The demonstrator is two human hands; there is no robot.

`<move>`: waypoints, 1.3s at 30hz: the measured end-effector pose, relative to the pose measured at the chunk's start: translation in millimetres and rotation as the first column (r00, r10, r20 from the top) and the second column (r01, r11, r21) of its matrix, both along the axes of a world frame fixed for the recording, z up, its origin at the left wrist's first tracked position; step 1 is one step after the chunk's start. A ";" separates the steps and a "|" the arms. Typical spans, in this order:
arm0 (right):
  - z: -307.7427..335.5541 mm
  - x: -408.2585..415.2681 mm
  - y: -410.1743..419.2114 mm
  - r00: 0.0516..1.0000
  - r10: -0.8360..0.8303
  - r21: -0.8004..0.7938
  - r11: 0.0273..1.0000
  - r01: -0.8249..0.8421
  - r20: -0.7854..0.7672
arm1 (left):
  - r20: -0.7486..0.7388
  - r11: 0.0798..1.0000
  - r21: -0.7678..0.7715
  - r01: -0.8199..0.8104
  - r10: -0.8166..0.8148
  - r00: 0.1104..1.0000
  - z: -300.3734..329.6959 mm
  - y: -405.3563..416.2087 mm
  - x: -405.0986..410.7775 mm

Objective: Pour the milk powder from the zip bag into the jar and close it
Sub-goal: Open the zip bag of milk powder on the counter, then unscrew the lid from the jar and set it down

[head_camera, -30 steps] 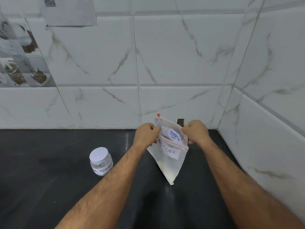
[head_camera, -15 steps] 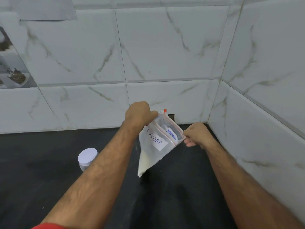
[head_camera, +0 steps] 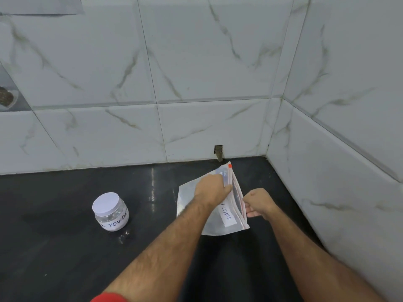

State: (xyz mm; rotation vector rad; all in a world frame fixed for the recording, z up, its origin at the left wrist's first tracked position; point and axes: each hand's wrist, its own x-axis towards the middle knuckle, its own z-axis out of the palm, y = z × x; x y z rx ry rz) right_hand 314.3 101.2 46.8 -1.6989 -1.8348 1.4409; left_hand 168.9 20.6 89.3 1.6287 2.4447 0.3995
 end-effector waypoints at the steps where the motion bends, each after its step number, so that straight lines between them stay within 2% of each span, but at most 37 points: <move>1: -5.5 2.9 -1.6 1.000 -0.001 -0.008 1.000 0.001 -0.018 | 0.012 1.000 0.008 0.010 -0.011 1.000 -8.8 -0.9 4.2; 6: -19.7 13.1 -7.2 0.997 -0.008 -0.057 0.998 0.004 -0.079 | 0.036 0.999 -0.007 0.054 -0.054 0.998 -49.3 -11.1 13.7; 10: -24.3 17.3 -10.3 0.984 -0.070 -0.127 0.991 0.049 -0.166 | 0.073 0.990 -0.095 0.102 -0.095 0.993 -74.0 -24.1 9.6; 12: -27.4 18.4 -11.1 0.986 -0.078 -0.107 0.992 0.063 -0.145 | 0.113 0.981 -0.136 0.138 -0.123 0.986 -81.7 -29.3 8.1; 16: -31.2 13.1 -11.0 0.999 -0.053 0.009 0.999 0.052 0.013 | 0.174 0.973 -0.153 0.175 -0.147 0.974 -88.3 -36.4 6.0; 19: -21.3 4.0 -13.1 0.952 -0.002 0.255 0.964 -0.079 0.305 | 0.197 0.977 -0.117 0.180 -0.155 0.968 -86.6 -40.9 -2.4; 20: -15.5 -1.2 -15.1 0.933 -0.004 0.313 0.942 -0.116 0.359 | 0.198 0.980 -0.096 0.175 -0.153 0.968 -84.6 -42.6 -7.6; 24: 4.4 -35.1 -26.0 0.904 0.065 0.386 0.890 -0.245 0.423 | 0.179 0.994 0.019 0.104 -0.105 0.978 -72.4 -56.1 -40.7; 27: 9.0 -74.4 -42.9 0.922 0.147 0.422 0.855 -0.301 0.359 | 0.147 0.995 0.096 0.036 -0.050 0.988 -58.2 -74.3 -77.4; 34: -2.4 -172.5 -93.6 0.927 0.363 0.370 0.851 -0.372 0.097 | 0.096 0.959 0.241 -0.150 0.131 0.987 -24.1 -141.2 -176.9; 39: -18.3 -241.8 -133.1 0.875 0.482 0.316 0.823 -0.472 0.050 | 0.094 0.935 0.216 -0.280 0.266 0.959 -17.3 -197.5 -241.0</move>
